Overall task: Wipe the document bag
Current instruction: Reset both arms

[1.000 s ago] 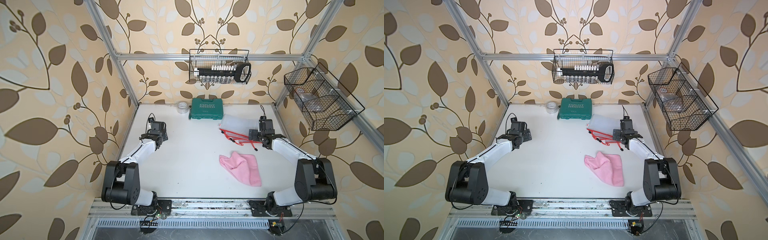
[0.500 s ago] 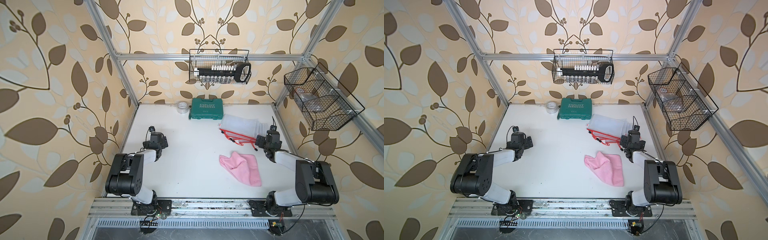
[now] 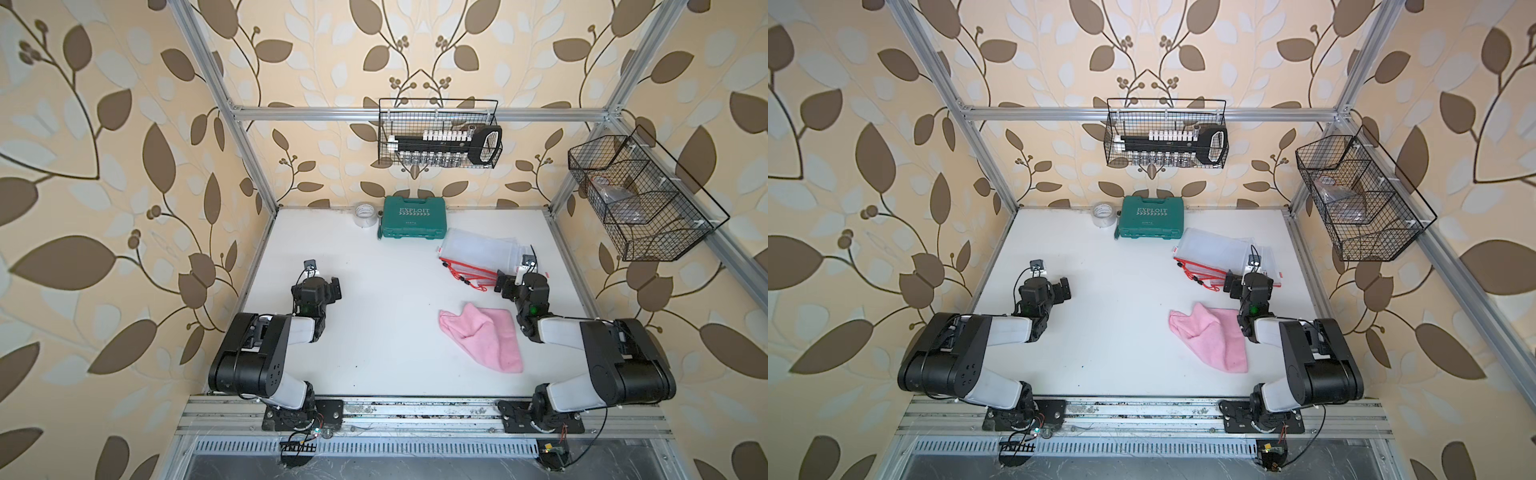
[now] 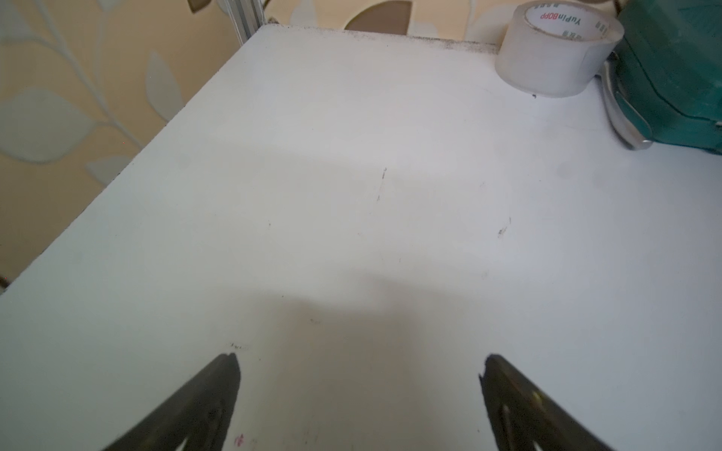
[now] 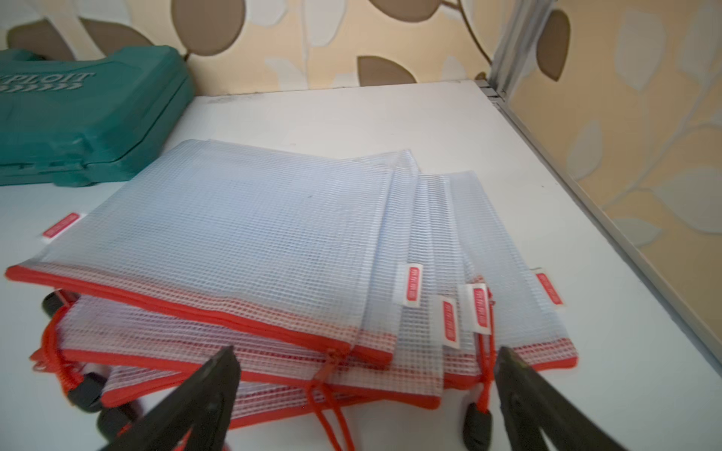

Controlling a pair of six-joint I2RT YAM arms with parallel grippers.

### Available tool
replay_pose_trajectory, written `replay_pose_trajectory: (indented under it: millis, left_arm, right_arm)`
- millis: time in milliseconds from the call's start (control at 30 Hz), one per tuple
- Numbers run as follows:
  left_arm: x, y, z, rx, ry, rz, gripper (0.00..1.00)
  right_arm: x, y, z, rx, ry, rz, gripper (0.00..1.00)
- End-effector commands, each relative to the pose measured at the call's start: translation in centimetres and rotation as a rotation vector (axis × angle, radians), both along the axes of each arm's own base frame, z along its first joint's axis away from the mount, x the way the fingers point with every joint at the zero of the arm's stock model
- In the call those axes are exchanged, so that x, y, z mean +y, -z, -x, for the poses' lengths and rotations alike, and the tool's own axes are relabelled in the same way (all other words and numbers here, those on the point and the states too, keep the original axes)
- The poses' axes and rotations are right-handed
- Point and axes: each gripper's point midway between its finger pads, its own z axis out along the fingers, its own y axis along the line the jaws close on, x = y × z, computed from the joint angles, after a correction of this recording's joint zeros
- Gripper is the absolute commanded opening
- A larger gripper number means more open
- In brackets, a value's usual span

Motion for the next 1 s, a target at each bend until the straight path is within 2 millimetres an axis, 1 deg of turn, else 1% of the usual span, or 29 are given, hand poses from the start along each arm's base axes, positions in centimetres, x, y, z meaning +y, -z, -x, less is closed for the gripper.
replay_pose_trajectory:
  millis: [0,533,800,967]
  left_arm:
    - [-0.15,-1.33,-0.72,-0.054,0.011,-0.015,0.99]
    - [-0.13,-1.32,-0.70,-0.053,0.010,-0.015,0.99]
    - [-0.13,-1.27,-0.69,-0.052,0.010,-0.015,0.99]
    - [-0.14,-1.33,-0.70,-0.054,0.010,-0.015,0.99]
  right_arm:
    - [-0.36,-0.98,-0.26,-0.056,0.003,0.036,0.98]
    - [-0.33,-1.07,-0.24,-0.060,0.001,0.035,0.98]
    - [-0.39,-0.73,-0.43,-0.043,-0.004,0.026,0.98]
    - [-0.40,-1.04,-0.18,-0.057,-0.004,0.027,0.98]
